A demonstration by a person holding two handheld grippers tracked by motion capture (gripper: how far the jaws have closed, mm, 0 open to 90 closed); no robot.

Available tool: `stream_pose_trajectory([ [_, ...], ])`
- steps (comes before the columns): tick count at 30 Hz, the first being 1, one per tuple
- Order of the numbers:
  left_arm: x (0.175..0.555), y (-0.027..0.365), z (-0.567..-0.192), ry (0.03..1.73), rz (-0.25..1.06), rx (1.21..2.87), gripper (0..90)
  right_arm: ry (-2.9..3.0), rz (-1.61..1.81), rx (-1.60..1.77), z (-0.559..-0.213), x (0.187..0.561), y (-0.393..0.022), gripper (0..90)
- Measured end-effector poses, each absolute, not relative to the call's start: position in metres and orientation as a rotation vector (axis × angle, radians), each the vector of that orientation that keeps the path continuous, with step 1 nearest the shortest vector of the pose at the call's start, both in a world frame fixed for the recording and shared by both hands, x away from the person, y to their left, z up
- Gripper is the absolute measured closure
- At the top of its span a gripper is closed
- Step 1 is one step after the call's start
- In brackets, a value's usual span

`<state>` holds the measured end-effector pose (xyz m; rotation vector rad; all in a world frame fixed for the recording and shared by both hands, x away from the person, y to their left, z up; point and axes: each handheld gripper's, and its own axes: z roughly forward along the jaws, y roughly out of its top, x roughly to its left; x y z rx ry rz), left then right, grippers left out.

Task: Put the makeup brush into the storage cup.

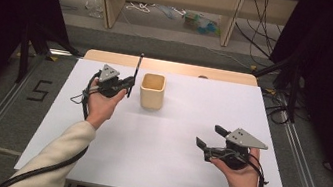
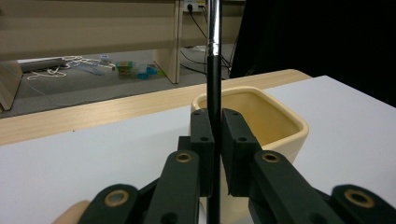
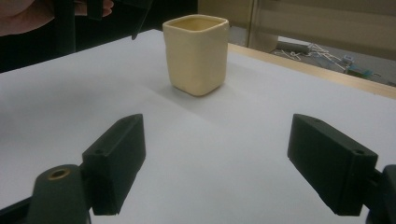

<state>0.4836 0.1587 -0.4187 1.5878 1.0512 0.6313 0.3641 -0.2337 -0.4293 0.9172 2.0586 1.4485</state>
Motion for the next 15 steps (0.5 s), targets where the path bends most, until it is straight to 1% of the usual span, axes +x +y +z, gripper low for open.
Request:
stream_pose_trajectory([
  [15,0.4839,0.1567,-0.4167,1.035,0.648,1.586,83.8,2.058,1.449,0.916,-0.4293,0.3642,-0.2337,20.4],
])
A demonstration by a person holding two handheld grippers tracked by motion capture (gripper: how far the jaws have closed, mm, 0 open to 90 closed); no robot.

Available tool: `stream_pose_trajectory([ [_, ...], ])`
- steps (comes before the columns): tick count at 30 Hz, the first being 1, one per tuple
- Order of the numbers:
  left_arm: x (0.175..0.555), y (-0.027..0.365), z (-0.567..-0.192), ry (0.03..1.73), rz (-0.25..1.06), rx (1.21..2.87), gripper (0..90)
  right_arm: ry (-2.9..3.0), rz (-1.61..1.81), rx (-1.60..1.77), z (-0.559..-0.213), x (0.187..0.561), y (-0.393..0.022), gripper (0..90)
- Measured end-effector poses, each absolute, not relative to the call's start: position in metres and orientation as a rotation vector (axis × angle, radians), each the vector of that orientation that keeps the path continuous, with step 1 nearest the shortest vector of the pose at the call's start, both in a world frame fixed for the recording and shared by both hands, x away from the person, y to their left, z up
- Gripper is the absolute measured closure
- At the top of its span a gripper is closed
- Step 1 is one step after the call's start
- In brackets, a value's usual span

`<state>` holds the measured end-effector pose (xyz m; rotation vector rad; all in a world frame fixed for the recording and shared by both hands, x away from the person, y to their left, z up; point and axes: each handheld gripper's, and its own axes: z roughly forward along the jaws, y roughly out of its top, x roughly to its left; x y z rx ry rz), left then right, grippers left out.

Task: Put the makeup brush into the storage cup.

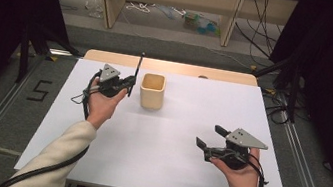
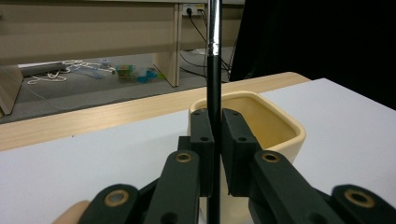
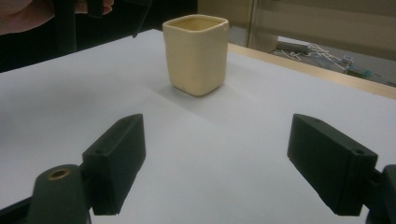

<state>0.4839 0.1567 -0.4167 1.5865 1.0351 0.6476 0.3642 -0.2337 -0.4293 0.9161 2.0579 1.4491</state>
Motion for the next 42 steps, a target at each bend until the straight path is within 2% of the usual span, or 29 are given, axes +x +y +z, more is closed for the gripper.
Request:
stream_pose_trajectory([
  [42,0.4837,0.1472,-0.4068,0.99,0.673,1.552,83.7,2.065,1.43,0.924,-0.429,0.3639,-0.2345,20.2],
])
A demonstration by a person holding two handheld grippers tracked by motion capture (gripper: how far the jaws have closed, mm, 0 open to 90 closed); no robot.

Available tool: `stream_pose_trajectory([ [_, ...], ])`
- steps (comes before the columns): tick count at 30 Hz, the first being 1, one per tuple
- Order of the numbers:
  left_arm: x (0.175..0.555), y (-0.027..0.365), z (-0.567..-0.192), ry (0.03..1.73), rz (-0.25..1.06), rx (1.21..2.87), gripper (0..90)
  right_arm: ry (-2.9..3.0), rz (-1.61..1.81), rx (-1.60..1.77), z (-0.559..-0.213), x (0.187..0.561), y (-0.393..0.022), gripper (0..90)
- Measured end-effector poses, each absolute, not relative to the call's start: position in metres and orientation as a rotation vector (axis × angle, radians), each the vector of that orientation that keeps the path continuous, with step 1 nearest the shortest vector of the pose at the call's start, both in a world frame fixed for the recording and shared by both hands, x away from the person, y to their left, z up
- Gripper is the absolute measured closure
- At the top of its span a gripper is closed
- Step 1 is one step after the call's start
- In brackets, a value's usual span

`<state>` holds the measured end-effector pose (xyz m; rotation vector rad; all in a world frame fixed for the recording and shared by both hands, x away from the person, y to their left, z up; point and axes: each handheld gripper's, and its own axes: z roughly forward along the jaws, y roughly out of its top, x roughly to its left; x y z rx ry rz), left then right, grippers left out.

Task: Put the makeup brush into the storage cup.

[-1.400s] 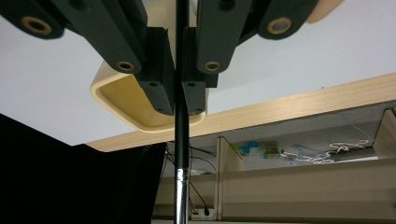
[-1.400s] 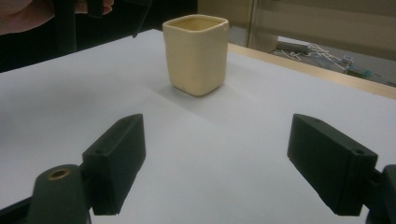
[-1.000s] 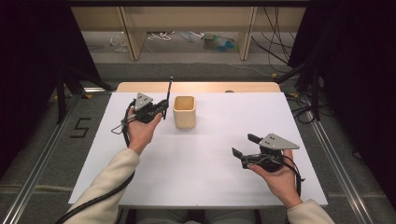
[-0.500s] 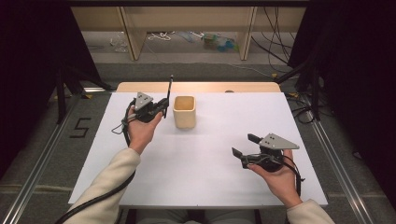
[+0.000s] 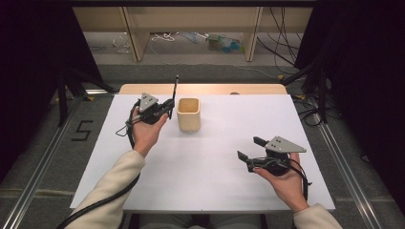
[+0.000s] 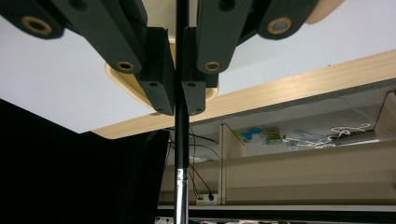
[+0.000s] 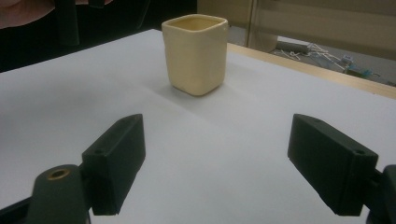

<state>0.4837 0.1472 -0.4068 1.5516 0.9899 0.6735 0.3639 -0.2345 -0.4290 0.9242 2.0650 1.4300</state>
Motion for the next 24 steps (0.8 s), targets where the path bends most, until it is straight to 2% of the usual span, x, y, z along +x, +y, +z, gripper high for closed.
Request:
stream_pose_trajectory([
  [24,0.4859,0.1448,-0.4011,0.963,0.681,1.522,83.7,2.065,1.431,0.921,-0.4286,0.3636,-0.2347,20.2],
])
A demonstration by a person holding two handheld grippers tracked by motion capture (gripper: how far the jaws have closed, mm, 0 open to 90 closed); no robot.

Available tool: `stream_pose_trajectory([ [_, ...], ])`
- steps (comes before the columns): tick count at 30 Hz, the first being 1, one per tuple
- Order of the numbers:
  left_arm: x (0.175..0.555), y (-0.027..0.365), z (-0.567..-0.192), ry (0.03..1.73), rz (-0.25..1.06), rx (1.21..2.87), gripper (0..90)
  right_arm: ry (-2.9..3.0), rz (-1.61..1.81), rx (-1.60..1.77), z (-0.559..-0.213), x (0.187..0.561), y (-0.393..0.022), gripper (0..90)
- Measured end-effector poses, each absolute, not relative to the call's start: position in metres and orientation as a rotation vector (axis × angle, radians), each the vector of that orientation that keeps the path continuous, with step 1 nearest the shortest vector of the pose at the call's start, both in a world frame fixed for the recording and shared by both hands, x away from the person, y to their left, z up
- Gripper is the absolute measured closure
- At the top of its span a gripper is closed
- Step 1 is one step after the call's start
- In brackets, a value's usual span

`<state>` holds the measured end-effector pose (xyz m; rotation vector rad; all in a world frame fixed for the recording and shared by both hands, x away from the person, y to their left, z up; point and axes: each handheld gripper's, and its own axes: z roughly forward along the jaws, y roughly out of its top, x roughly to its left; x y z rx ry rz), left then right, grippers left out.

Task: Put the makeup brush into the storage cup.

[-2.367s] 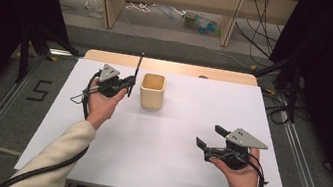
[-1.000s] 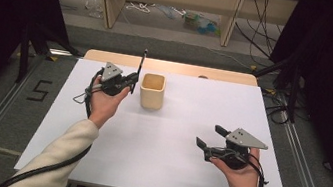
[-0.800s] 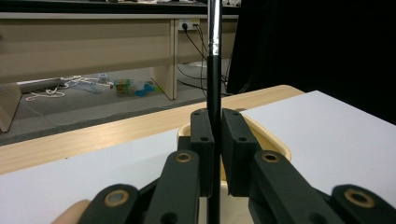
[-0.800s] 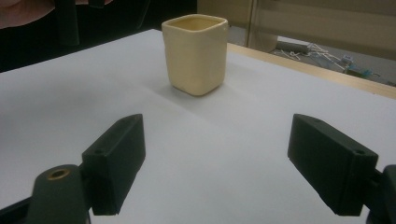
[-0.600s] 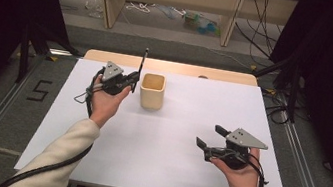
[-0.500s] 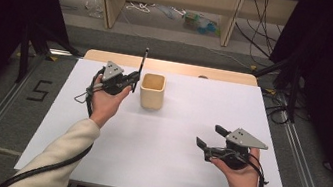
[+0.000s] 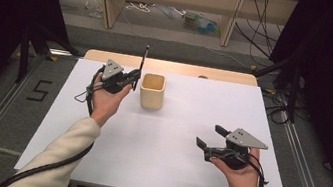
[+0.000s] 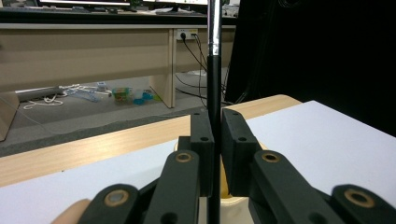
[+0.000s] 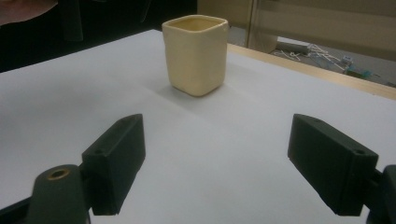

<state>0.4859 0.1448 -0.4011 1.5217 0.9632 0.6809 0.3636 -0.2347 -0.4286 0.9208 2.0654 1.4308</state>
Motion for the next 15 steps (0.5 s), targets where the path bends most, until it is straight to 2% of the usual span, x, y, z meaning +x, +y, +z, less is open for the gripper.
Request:
stream_pose_trajectory([
  [15,0.4874,0.1422,-0.3977,0.941,0.683,1.508,83.7,2.07,1.427,0.92,-0.4283,0.3635,-0.2351,20.1],
])
